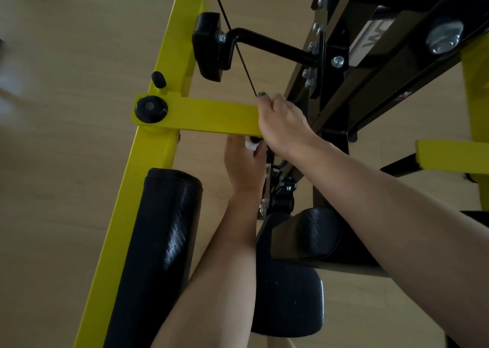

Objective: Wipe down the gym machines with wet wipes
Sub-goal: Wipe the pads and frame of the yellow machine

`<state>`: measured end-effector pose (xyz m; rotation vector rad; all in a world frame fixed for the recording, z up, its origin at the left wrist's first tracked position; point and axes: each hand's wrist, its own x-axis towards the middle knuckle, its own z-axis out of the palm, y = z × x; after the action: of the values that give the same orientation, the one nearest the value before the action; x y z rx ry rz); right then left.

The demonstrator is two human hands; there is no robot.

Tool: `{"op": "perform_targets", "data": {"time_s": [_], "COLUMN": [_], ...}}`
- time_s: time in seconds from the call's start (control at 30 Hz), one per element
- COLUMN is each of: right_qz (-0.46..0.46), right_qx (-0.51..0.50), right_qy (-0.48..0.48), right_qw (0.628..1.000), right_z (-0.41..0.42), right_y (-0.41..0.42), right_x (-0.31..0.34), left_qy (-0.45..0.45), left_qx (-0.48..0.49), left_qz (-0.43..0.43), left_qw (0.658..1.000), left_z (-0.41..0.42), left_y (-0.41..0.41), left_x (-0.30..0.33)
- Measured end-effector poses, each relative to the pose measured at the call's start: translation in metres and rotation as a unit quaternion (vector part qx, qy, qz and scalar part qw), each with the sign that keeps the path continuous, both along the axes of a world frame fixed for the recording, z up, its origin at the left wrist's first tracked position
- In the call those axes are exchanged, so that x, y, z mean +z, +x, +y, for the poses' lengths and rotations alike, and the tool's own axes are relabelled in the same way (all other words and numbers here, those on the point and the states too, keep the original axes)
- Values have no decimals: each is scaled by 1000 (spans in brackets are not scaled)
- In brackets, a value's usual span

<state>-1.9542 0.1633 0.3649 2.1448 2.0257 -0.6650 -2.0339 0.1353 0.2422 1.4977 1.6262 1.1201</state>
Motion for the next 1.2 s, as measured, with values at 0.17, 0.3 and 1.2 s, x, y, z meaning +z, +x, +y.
{"op": "perform_targets", "data": {"time_s": [0.17,0.3,1.2], "right_qz": [-21,-11,5], "right_qx": [10,-5,13], "right_qy": [14,15,28], "right_qw": [1000,1000,1000], "right_z": [1,3,4], "right_y": [1,2,0], "right_x": [-5,-4,-7], "left_qy": [-82,-78,-143], "left_qx": [44,66,62], "left_qz": [2,3,-17], "left_qw": [996,995,988], "left_z": [-6,-3,2], "left_y": [-11,-6,-12], "left_x": [-31,-24,-47]}}
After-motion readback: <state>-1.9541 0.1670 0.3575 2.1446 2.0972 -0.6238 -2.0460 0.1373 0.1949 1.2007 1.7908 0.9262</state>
